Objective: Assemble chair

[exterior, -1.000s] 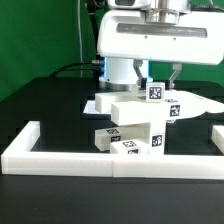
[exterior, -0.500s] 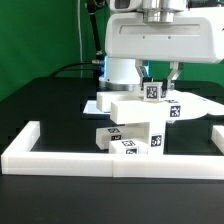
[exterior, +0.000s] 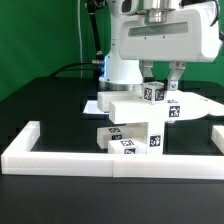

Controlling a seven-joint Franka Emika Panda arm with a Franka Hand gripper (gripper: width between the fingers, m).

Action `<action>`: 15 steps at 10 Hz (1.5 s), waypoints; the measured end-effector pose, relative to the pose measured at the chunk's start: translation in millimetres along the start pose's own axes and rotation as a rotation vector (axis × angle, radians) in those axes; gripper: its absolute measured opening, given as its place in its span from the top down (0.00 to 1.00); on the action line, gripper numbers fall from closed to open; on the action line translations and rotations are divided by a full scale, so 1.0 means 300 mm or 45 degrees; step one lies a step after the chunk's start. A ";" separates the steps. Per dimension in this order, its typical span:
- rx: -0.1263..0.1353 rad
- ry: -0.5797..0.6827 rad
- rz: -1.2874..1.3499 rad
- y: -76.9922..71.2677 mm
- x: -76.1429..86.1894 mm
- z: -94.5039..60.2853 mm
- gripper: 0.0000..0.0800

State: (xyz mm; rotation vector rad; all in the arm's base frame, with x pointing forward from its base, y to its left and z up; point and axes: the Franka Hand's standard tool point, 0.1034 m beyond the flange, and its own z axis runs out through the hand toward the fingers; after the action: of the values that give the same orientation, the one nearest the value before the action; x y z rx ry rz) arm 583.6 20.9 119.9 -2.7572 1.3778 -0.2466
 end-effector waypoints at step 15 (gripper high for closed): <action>0.087 0.086 -1.223 0.010 0.021 -0.057 0.19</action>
Offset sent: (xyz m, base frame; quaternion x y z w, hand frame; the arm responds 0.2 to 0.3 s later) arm 0.0000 0.0000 0.0000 0.0000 0.0000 -0.1938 0.9810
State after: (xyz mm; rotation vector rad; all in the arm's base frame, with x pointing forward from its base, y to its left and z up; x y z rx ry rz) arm 582.1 14.5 137.2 -3.1162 -0.0594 -0.3950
